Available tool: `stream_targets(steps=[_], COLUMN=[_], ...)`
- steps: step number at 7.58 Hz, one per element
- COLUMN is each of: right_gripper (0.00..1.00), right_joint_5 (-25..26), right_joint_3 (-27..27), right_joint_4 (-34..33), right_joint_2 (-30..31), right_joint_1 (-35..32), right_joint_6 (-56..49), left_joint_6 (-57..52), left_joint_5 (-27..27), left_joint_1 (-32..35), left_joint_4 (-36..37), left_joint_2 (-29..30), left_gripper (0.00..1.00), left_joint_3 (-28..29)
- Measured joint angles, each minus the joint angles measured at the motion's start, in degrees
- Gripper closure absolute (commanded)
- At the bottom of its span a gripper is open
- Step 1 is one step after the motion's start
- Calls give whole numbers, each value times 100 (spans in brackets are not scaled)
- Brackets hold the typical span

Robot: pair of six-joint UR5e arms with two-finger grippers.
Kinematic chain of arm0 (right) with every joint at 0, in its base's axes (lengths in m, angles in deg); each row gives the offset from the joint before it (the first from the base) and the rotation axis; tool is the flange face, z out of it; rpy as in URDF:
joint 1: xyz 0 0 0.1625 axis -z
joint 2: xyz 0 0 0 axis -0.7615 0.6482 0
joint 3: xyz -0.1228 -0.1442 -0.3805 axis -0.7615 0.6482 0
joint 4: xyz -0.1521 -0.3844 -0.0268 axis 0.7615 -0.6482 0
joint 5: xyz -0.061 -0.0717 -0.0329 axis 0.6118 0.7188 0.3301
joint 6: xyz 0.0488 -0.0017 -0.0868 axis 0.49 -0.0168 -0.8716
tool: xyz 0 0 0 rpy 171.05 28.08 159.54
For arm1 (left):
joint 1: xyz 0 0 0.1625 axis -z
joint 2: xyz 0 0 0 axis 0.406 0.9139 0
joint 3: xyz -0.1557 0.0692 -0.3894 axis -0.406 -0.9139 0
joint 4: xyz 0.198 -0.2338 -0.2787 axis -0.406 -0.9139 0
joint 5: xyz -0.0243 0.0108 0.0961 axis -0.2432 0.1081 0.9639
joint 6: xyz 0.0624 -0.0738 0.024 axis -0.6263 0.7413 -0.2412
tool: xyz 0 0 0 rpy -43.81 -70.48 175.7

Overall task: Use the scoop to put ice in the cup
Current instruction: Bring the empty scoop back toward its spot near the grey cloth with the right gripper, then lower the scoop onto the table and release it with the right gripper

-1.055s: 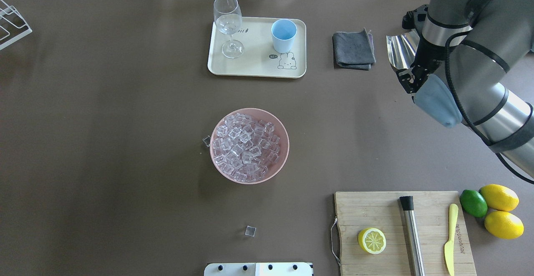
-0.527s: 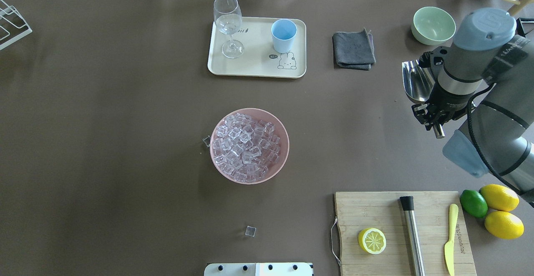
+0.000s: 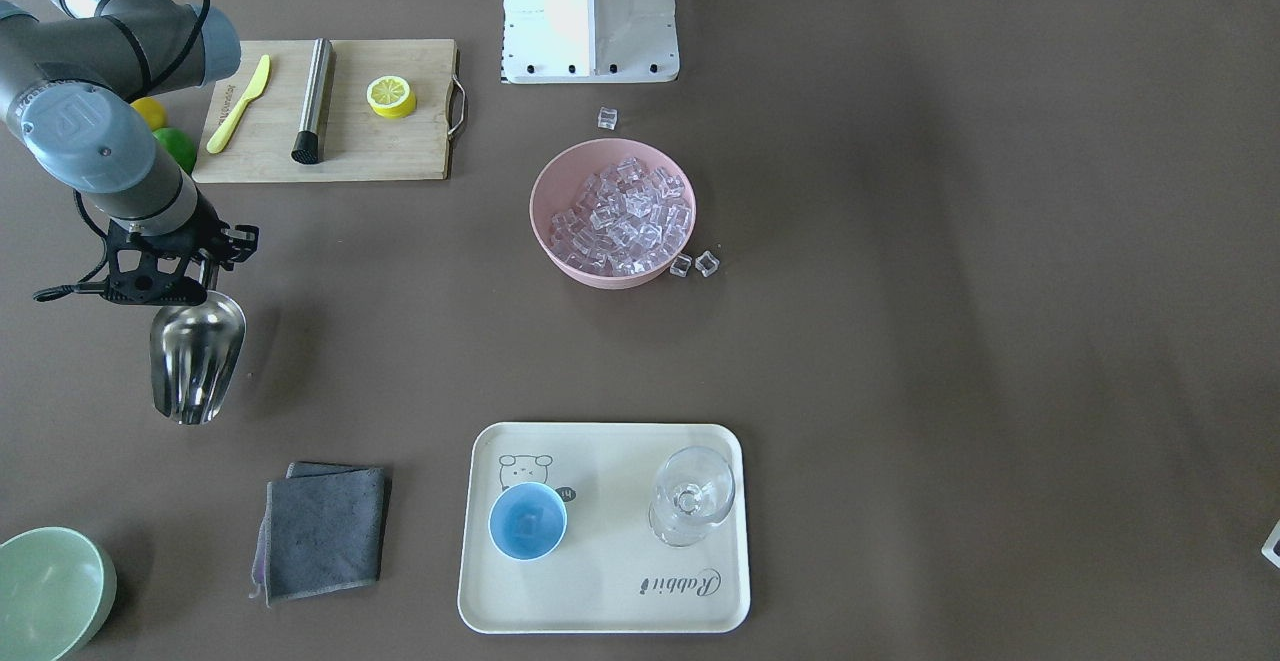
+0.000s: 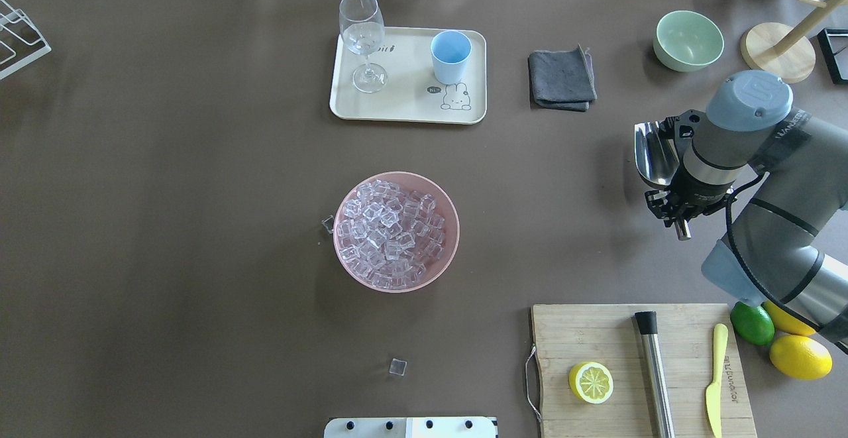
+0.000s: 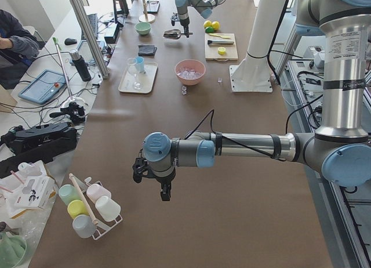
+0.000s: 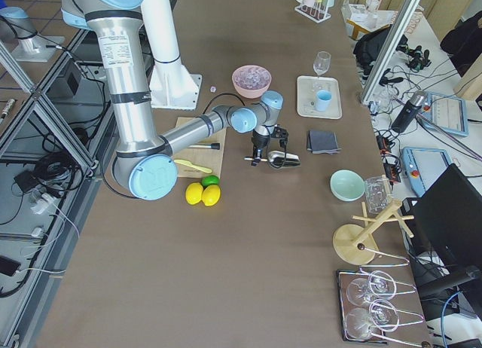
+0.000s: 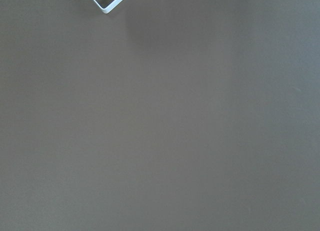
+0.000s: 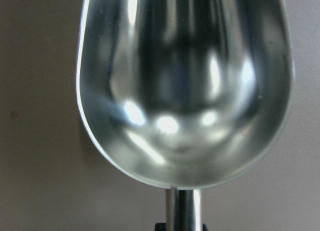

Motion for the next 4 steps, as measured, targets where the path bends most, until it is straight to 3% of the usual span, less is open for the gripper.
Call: stream_targets(steps=[1,2,4], right_gripper=[43,4,0], right_joint_5=[-8,-29,-44], right_joint_3=[73,118,132], right_joint_4=[55,71,80], right_joint_2=[3,-10,-24], right_joint_1=[18,23,26], right_joint_6=[46,67,84], left_joint_6=[0,0,0], left_joint_5=[0,0,0], left_joint_1=[0,0,0], left_joint_4=[0,0,0], left_joint_2=[0,0,0], left_gripper=[2,2,2], left_joint_3=[2,2,2])
